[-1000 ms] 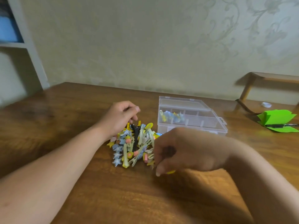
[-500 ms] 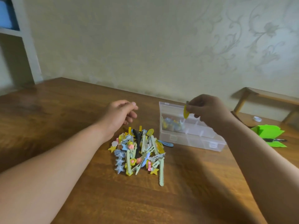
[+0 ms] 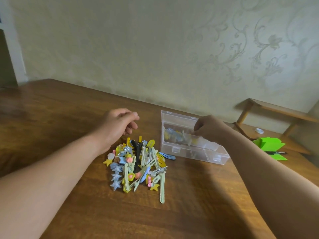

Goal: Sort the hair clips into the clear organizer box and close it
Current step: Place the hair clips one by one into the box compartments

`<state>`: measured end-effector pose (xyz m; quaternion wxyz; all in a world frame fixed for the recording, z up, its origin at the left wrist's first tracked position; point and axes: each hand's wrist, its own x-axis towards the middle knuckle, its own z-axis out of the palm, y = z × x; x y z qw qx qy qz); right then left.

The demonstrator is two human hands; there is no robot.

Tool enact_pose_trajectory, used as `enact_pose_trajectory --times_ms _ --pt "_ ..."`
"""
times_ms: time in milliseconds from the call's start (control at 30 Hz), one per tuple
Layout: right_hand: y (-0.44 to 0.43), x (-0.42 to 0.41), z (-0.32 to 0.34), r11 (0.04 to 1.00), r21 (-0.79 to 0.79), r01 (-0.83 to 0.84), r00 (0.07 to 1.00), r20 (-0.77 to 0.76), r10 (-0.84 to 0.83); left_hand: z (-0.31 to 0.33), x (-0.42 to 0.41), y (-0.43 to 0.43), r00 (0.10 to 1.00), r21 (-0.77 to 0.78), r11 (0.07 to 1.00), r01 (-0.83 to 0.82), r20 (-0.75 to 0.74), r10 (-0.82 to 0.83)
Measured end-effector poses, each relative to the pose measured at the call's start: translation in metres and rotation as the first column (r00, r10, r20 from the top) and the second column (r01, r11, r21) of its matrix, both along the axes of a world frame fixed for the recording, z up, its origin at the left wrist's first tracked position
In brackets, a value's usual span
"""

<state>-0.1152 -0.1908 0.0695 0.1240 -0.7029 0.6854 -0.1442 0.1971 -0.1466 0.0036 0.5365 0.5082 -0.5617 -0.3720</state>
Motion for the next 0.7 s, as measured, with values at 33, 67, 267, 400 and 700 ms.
enact_pose_trajectory --times_ms 33,67,267,400,700 --pt "0.000 0.001 0.001 1.000 0.005 -0.002 1.000 -0.015 0.002 0.000 0.000 0.000 1.000 -0.001 1.000 0.000 0.002 0.000" --pt "0.000 0.002 0.001 1.000 0.011 -0.001 1.000 -0.023 0.002 0.000 0.000 0.000 1.000 -0.001 1.000 0.000 0.002 0.000" --pt "-0.001 0.007 0.006 0.998 -0.070 0.000 0.991 -0.132 -0.009 0.001 -0.001 0.002 1.000 -0.001 1.000 -0.004 0.011 0.004" --pt "0.013 0.027 0.013 0.960 -0.259 -0.107 0.993 -0.075 0.091 0.002 -0.001 0.004 1.000 0.002 1.000 -0.004 0.021 0.004" --pt "0.049 0.113 0.021 0.802 -0.059 -0.595 0.785 -0.256 0.564 0.004 -0.004 0.003 1.000 0.022 1.000 -0.007 -0.029 0.007"
